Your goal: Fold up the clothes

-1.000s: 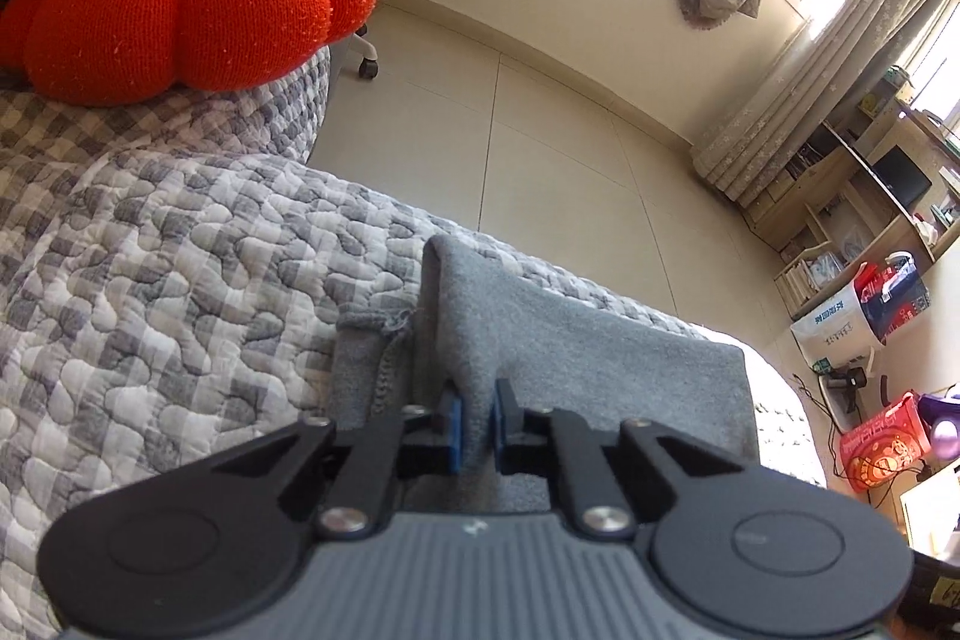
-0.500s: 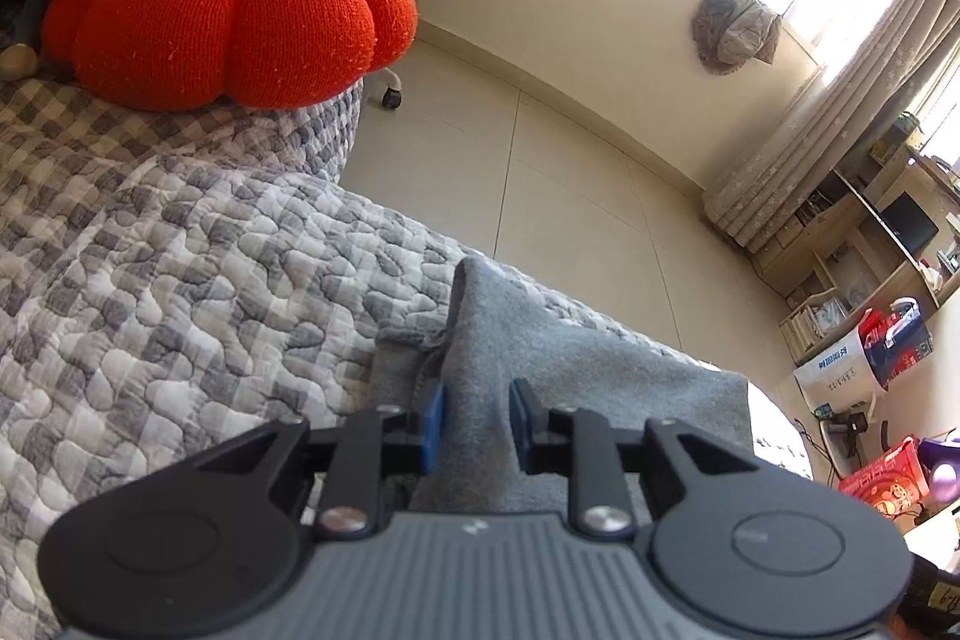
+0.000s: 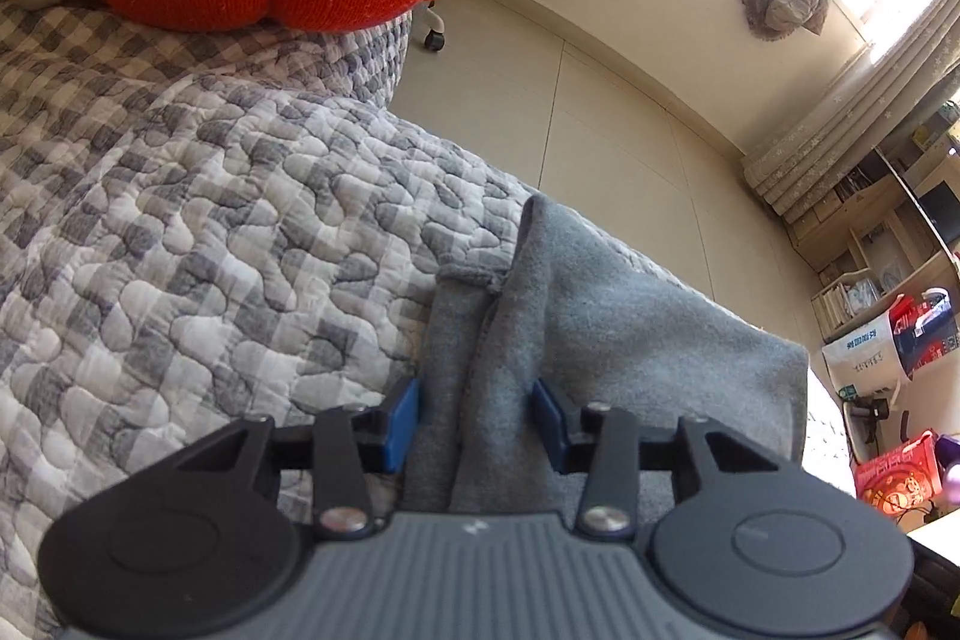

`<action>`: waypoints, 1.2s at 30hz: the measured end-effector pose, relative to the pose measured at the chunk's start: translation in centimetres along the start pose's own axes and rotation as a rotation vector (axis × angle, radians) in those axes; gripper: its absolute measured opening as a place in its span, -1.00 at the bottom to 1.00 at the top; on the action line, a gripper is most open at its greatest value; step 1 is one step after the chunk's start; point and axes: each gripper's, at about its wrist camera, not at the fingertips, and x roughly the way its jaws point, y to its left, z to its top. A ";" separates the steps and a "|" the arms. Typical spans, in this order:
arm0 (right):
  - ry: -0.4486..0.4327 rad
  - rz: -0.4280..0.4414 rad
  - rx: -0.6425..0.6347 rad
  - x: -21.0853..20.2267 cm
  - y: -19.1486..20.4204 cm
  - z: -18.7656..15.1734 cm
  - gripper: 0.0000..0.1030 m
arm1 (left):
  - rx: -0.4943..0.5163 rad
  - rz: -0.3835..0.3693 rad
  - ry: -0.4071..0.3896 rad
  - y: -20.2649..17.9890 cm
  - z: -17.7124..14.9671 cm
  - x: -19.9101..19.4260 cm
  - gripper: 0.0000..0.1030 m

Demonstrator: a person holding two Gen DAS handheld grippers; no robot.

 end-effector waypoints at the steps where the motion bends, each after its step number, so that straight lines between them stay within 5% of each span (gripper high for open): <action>1: -0.004 -0.010 0.002 -0.1 0.0 0.1 -0.35 | 0.013 0.007 -0.002 -0.1 0.1 0.0 -0.13; 6: -0.037 -0.030 0.003 -1.3 -0.3 0.6 -0.34 | -0.020 0.003 -0.003 0.3 0.8 -0.8 -0.35; 11: -0.063 -0.022 -0.043 -2.2 0.5 0.8 -0.24 | 0.045 0.032 -0.087 -1.3 0.8 -2.7 -0.45; 15: -0.100 0.040 -0.063 -2.9 1.7 0.9 -0.20 | 0.124 -0.022 -0.141 -3.3 0.2 -3.3 -0.45; 19: 0.007 0.188 -0.185 -1.8 3.8 -0.2 -0.19 | 0.163 -0.038 -0.075 -4.3 -1.3 -1.3 -0.45; 23: 0.088 0.180 -0.300 -0.1 5.1 -1.4 -0.12 | 0.279 0.016 -0.085 -4.9 -2.5 -0.4 -0.44; 27: 0.065 0.139 -0.326 -0.7 5.9 -1.2 -0.12 | 0.238 0.010 -0.077 -4.6 -2.0 -1.1 -0.44; 31: 0.023 0.226 -0.364 -2.1 6.8 -1.5 -0.12 | 0.266 -0.019 -0.099 -5.3 -2.1 -2.3 -0.44; 36: 0.084 0.193 -0.499 -0.4 7.7 -3.3 -0.10 | 0.298 -0.022 -0.080 -6.4 -3.8 -1.9 -0.44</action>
